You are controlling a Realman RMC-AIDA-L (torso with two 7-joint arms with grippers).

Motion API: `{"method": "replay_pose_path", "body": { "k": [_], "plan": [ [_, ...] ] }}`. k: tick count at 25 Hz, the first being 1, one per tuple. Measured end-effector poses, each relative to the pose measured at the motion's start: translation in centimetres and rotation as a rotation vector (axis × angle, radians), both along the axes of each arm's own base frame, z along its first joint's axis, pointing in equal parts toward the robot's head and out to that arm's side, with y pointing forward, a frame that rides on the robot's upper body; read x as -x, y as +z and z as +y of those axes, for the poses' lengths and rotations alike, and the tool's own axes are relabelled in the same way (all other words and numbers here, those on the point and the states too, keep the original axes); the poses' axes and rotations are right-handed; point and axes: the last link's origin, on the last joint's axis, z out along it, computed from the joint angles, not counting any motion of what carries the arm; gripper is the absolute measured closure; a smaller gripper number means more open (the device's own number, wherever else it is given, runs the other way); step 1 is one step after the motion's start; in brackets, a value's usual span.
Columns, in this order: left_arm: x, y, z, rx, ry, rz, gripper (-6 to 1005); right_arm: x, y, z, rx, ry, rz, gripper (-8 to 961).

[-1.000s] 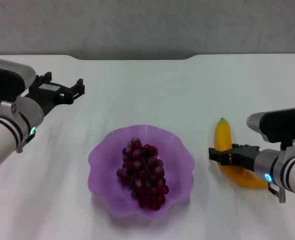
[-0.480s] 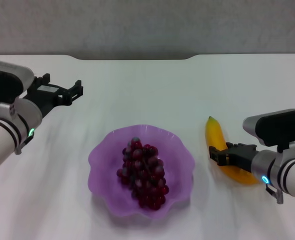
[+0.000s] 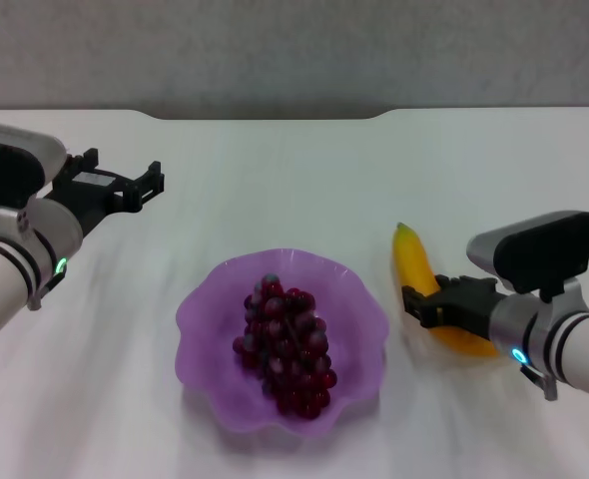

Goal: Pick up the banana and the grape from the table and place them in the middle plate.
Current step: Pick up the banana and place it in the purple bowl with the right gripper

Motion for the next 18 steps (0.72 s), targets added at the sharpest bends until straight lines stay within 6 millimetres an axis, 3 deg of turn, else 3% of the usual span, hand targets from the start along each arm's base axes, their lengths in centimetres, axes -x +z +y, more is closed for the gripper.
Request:
{"method": "replay_pose_path", "body": {
  "k": [14, 18],
  "plan": [
    [0.5, 0.0, -0.3, -0.001, 0.015, -0.001, 118, 2.1, 0.6, 0.0, -0.005, 0.132, -0.028, 431],
    [0.6, 0.2, -0.2, -0.003, 0.021, -0.005, 118, 3.6, 0.8, 0.0, -0.018, 0.168, -0.002, 426]
  ]
}}
